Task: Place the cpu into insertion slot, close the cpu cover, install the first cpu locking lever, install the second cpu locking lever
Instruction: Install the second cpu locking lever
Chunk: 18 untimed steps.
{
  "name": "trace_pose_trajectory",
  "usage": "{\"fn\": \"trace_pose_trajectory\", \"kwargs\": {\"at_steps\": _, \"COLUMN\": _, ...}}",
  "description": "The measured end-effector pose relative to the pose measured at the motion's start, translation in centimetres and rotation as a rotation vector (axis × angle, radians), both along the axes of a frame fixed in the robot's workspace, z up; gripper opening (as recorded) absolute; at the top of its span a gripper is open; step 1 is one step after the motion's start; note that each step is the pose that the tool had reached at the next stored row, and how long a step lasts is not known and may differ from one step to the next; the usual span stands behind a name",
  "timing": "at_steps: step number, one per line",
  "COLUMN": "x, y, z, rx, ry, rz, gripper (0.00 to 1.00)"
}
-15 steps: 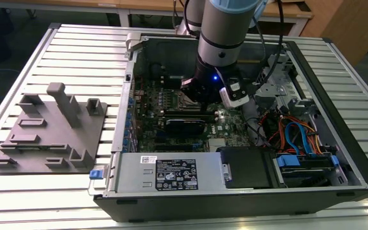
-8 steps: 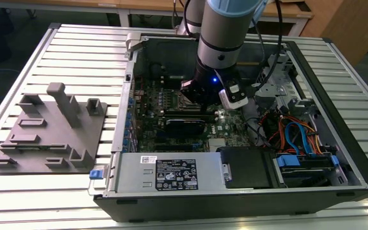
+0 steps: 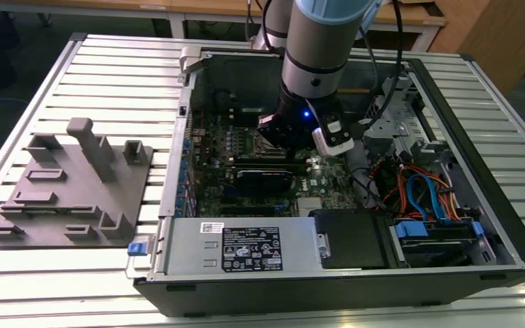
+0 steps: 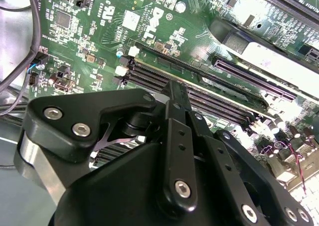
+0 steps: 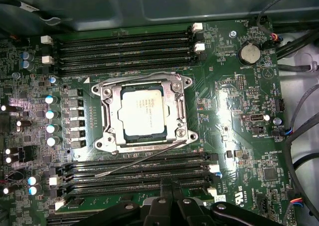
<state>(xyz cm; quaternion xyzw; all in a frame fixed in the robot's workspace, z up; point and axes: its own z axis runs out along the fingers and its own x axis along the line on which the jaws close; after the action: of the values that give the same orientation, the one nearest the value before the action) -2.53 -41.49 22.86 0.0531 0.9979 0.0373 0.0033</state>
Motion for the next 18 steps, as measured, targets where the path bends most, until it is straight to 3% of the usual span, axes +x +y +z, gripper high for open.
{"fn": "trace_pose_trajectory", "kwargs": {"at_steps": 1, "x": 0.00, "y": 0.00, "z": 0.00, "rx": 0.0028, "ry": 0.0000, "rz": 0.000, "gripper": 0.10}}
{"fn": "trace_pose_trajectory", "kwargs": {"at_steps": 3, "x": 0.00, "y": 0.00, "z": -0.01, "rx": 0.0271, "ry": 0.0003, "rz": 0.000, "gripper": 0.10}}
{"fn": "trace_pose_trajectory", "kwargs": {"at_steps": 14, "x": -0.01, "y": 0.00, "z": 0.00, "rx": 0.0293, "ry": 0.0004, "rz": 0.000, "gripper": 0.10}}
{"fn": "trace_pose_trajectory", "kwargs": {"at_steps": 18, "x": -0.46, "y": 0.00, "z": -0.01, "rx": 0.0294, "ry": 0.0003, "rz": 0.002, "gripper": 0.10}}
